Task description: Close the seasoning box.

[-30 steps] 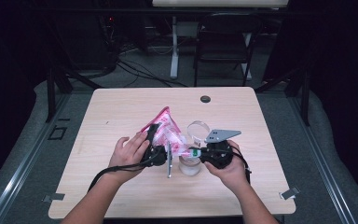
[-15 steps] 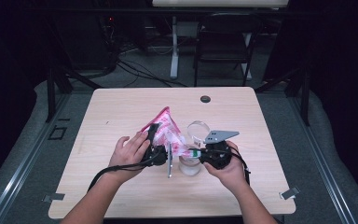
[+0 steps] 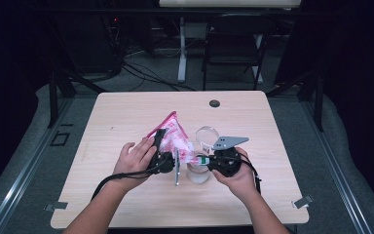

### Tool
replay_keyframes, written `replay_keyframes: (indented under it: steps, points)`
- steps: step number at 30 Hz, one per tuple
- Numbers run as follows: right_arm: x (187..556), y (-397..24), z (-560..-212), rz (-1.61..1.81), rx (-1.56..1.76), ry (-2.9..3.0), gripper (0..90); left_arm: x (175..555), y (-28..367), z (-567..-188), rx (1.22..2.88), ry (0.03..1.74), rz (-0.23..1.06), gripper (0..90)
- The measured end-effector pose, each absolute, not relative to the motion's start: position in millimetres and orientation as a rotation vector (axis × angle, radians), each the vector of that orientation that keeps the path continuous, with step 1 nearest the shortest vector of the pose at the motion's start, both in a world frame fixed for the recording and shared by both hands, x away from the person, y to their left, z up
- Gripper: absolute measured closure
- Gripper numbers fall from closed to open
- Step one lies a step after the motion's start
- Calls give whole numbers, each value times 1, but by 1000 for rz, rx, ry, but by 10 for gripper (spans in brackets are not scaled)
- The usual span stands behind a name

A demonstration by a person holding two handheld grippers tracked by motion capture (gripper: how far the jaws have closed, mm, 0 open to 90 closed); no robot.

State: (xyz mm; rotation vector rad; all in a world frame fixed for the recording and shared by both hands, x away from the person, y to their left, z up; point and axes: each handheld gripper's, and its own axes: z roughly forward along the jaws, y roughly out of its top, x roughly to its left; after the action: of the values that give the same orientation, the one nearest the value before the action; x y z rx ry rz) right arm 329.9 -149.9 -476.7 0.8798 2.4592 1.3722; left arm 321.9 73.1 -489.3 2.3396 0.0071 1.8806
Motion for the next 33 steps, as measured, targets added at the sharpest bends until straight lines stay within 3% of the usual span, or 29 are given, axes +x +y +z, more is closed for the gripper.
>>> replay_keyframes:
  steps: [33]
  points:
    - [332,-145,-479,1368,875,2468,900,321,77,-488,2340,7,1899,632]
